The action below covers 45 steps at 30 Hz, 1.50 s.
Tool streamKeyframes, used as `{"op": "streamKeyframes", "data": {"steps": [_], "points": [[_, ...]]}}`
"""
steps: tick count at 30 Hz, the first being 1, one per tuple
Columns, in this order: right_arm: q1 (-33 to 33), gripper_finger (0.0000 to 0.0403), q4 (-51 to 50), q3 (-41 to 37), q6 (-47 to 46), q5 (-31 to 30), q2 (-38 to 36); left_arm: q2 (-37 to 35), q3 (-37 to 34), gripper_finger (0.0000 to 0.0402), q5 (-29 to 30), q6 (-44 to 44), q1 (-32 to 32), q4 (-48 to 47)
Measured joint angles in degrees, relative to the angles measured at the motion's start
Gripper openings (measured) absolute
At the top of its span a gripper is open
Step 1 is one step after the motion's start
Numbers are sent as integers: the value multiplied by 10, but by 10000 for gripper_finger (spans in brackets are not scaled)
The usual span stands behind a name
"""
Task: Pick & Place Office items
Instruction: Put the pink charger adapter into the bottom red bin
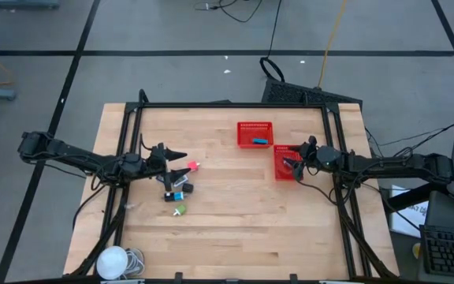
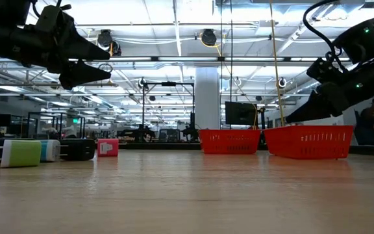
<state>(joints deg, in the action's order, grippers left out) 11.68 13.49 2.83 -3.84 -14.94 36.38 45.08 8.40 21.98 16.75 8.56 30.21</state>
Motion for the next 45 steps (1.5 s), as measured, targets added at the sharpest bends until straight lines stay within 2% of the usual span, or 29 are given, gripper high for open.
{"op": "streamKeyframes", "data": {"steps": [8,10,17,22,26,30,37,42,45], "points": [[-4,237,28,21,19,4,0,0,0,326,0,0,0,0],[-6,234,26,36,31,24,0,0,0,321,0,3,0,0],[-6,233,34,73,4,158,-22,0,0,304,2,40,0,3],[-6,228,93,75,-23,295,-46,0,0,302,4,91,0,5],[-6,224,127,75,-30,361,-75,0,0,310,6,139,0,6],[-5,224,135,76,-27,391,-112,0,0,319,6,175,0,5],[-5,222,124,78,-28,393,-152,0,0,325,5,195,0,5],[-5,222,-11,116,-8,391,-174,19,0,314,-2,182,0,3],[-5,221,-34,121,12,391,-179,42,1,304,-3,178,0,5]]}}
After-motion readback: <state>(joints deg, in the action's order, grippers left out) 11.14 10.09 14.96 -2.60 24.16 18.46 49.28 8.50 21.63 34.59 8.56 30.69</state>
